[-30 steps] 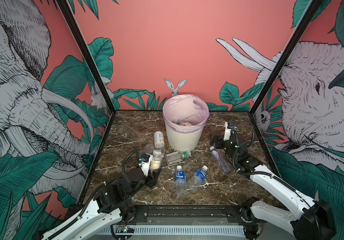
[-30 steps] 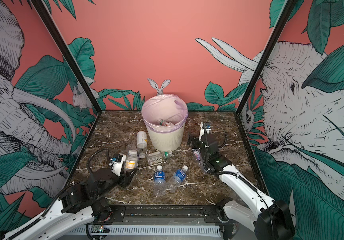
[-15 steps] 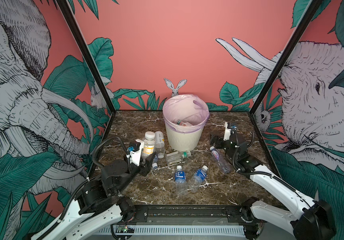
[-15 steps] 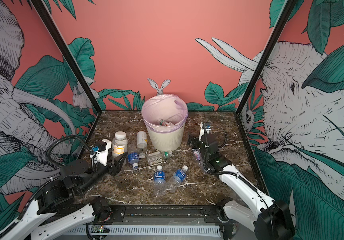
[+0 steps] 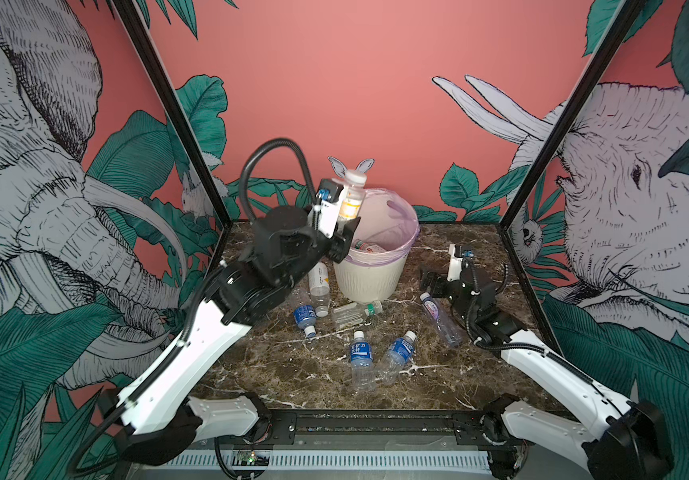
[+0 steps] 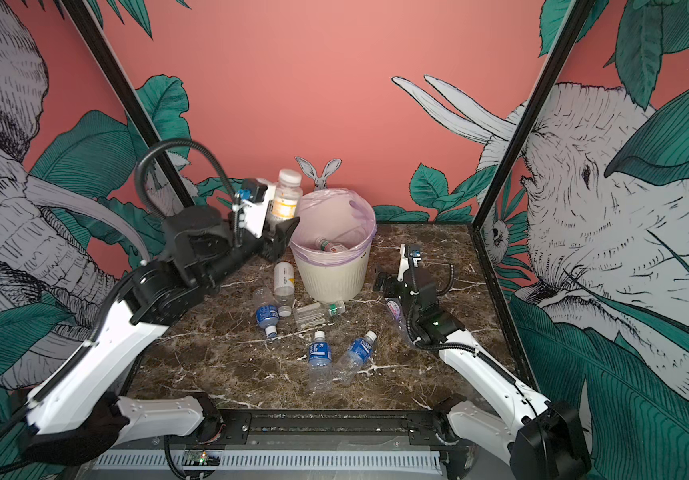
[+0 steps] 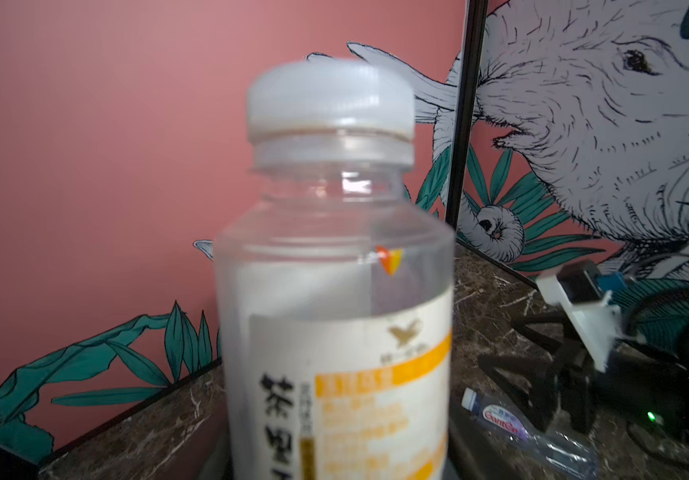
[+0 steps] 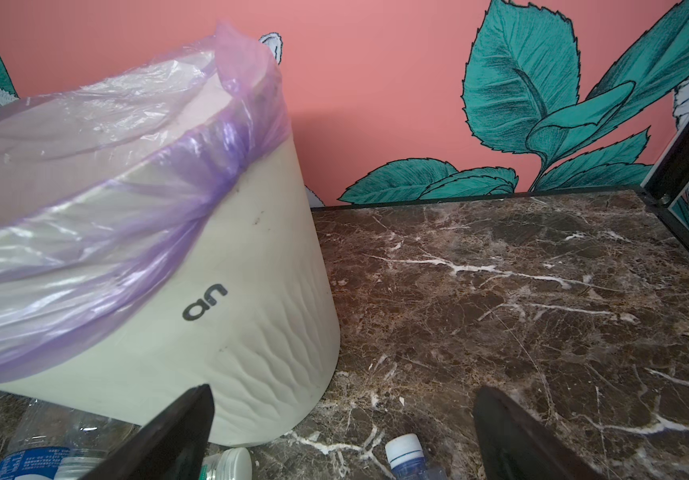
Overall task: Throw the plastic bottles in the bin
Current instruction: 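Carry the tea bottle up over the bin with the left gripper, then release the tea bottle into the bin while the right gripper moves toward another bottle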
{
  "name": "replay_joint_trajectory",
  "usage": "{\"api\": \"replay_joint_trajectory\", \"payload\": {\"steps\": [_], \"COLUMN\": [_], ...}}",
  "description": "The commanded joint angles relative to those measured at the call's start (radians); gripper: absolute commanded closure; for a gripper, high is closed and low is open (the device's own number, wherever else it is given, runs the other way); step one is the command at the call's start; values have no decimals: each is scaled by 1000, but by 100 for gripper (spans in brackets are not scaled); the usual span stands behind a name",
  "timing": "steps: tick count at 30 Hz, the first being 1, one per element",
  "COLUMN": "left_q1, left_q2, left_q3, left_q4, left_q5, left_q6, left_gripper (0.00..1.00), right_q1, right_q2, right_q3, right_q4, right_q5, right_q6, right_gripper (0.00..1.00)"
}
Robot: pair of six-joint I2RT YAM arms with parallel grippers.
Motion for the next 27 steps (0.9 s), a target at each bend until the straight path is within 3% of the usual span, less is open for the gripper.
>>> {"api": "replay_joint_trajectory", "payload": {"steps": [1, 3, 5, 7, 10, 11, 20, 27], "left_q1": [80, 136, 163, 171, 170, 170, 170, 171], "left_q2": [192, 339, 458, 425, 202, 162, -2, -166], "left_q3": [221, 384, 533, 513, 184, 140, -16, -315], "left_q4": [-72, -162, -270, -255, 64, 108, 51, 93], "left_q5": [155, 202, 143, 66, 94, 100, 90, 59], "left_q6": [-3, -32, -56, -92, -94, -96, -101, -134], "left_gripper": [45, 21, 1, 0, 1, 1, 0, 0], "right_q1": [5, 4, 4, 5, 5, 4, 4, 5], "right_q2": [-23, -22, -22, -25, -33, -31, 9, 65], "right_q3": [36, 38, 40, 46, 47, 47, 63, 112], "right_q4": [14, 8, 5, -5, -8, -7, -16, -73], "right_q5": [-5, -8, -11, -12, -13, -13, -25, -20], "right_q6": [9, 7, 8, 7, 4, 4, 6, -19], "right_gripper": [1, 1, 1, 1, 1, 1, 1, 1]}}
